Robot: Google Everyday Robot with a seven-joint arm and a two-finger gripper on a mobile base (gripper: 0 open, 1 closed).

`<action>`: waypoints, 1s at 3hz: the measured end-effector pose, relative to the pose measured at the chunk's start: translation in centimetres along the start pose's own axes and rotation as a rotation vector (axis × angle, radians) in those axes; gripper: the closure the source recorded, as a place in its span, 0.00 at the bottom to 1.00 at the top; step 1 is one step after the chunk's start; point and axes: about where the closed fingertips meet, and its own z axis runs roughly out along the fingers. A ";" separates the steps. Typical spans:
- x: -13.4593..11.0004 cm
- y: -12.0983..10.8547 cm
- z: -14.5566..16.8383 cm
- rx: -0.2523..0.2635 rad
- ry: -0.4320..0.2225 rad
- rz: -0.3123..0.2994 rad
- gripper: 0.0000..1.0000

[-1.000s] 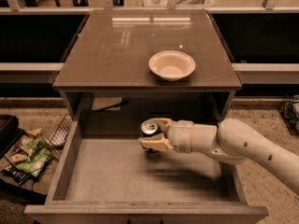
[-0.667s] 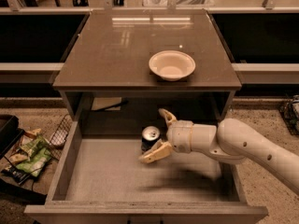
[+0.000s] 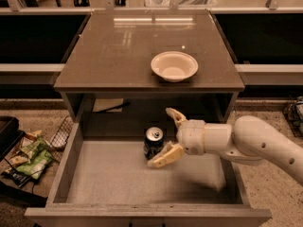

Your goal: Place pepsi can into top drawer

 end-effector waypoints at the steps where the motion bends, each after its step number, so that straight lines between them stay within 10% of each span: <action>1: -2.9 2.6 -4.6 -0.055 0.129 -0.048 0.00; 2: -7.4 2.7 -9.0 -0.050 0.315 -0.133 0.00; 3: -13.1 0.5 -12.9 0.065 0.545 -0.239 0.00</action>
Offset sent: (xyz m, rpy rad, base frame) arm -0.0634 -0.0965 0.2448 -0.8296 -0.1442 0.0317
